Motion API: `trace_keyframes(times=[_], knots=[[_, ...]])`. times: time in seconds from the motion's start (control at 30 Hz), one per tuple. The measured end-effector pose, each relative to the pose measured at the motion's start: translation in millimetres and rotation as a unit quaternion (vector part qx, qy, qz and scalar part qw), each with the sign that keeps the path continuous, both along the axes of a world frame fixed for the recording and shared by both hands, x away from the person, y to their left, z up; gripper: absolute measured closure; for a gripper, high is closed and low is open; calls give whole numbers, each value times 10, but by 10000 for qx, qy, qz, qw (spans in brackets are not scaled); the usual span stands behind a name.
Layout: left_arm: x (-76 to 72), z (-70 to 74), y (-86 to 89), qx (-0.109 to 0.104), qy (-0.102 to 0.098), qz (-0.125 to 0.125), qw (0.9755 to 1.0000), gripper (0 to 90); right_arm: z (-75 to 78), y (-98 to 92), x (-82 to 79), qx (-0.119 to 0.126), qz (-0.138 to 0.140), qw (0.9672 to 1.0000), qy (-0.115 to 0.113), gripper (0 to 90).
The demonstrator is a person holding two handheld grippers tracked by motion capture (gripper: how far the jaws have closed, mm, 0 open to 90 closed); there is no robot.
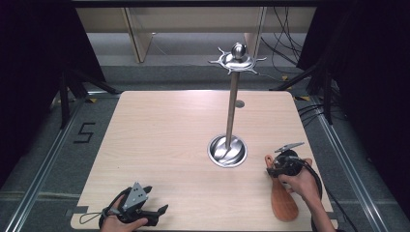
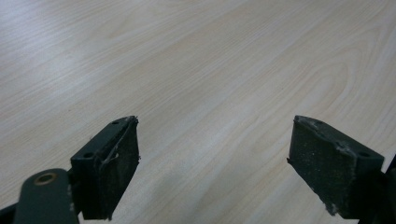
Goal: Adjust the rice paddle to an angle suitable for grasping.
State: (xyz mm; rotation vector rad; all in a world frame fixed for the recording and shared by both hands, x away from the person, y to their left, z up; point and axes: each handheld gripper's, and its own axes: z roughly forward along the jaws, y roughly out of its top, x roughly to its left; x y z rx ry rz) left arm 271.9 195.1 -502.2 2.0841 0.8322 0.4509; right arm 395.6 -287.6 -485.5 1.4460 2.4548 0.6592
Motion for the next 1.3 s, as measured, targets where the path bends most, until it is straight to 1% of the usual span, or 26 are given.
trace_keyframes(times=[0.1, 0.13, 0.17, 0.23, 0.37, 0.43, 0.5, 0.53, 0.57, 0.6, 0.63, 0.67, 0.73, 0.77, 0.8, 0.83, 0.87, 0.9, 0.97, 1.0, 1.03, 1.07, 1.1, 1.13, 1.17, 1.3], knots=[[5, 2, 2, 28, -21, -23, 10000, 154, 20, 18, -8, -102, 211, 9997, 67, 633], [-8, -12, -20, -138, 57, 41, 9999, 154, 20, 32, -13, -145, 255, 9996, 55, 640], [-14, -11, -12, -89, 153, 112, 9998, 154, 35, 45, -22, -275, 294, 9991, 91, 644], [-8, -9, -4, -88, 132, 104, 9998, 154, 37, 54, -24, -340, 474, 9983, 82, 650], [-4, 2, 8, 26, 76, 100, 9999, 154, 62, 105, -92, -437, 704, 9960, 336, 657], [-23, -8, -21, -190, 124, 157, 9996, 154, 65, 136, -114, -486, 764, 9949, 434, 658], [2, -1, 4, -7, -14, 5, 10000, 154, 81, 153, -113, -683, 1127, 9903, 441, 659], [-13, -7, -4, -67, 98, 130, 9998, 154, 89, 168, -113, -798, 1338, 9867, 458, 659], [-3, 2, 11, 46, 69, 93, 9999, 154, 90, 183, -109, -794, 1550, 9832, 546, 660], [-5, 0, 5, 7, 62, 100, 9999, 154, 95, 209, -119, -815, 1527, 9823, 715, 660], [-15, -7, -5, -69, 113, 111, 9999, 154, 98, 218, -100, -881, 1718, 9782, 760, 660], [11, 1, 16, 84, -10, -49, 10000, 154, 113, 232, -93, -933, 1796, 9752, 896, 660], [-10, -2, 6, -29, 116, 107, 9999, 154, 120, 258, -71, -1041, 1952, 9696, 1043, 660], [2, -2, 4, -56, 28, 74, 10000, 154, 124, 267, -61, -1095, 1994, 9675, 1102, 660], [9, 8, 23, 104, -7, 2, 9999, 154, 122, 271, -51, -1121, 2067, 9655, 1118, 660], [-16, -10, -2, -84, 133, 119, 9998, 154, 125, 282, -53, -1119, 2059, 9648, 1194, 661], [-14, -12, -12, -173, 85, 84, 9998, 154, 127, 279, -32, -1140, 2122, 9629, 1214, 661], [-10, 1, 11, 9, 97, 80, 9999, 154, 132, 276, -27, -1131, 2063, 9638, 1257, 661], [-11, 1, 6, -65, 128, 71, 9999, 154, 130, 270, -4, -1138, 2105, 9625, 1278, 660], [-9, 0, 12, 11, 88, 85, 9999, 154, 132, 283, -9, -1164, 2044, 9626, 1344, 661], [-14, -6, 4, -58, 128, 95, 9999, 154, 133, 285, 3, -1205, 2096, 9609, 1349, 661], [-5, 4, 17, 45, 65, 87, 9999, 154, 138, 299, 2, -1249, 2080, 9600, 1396, 660], [-11, 3, 7, -74, 128, 84, 9999, 154, 135, 300, 21, -1279, 2209, 9568, 1396, 661], [-7, -4, -7, -176, 65, 103, 9998, 154, 140, 314, 13, -1330, 2138, 9573, 1422, 661], [4, 5, 20, 65, 22, 20, 10000, 155, 138, 324, 9, -1362, 2143, 9566, 1430, 661], [7, 0, 8, -26, 7, 53, 10000, 155, 139, 364, 4, -1555, 2239, 9510, 1458, 661]])
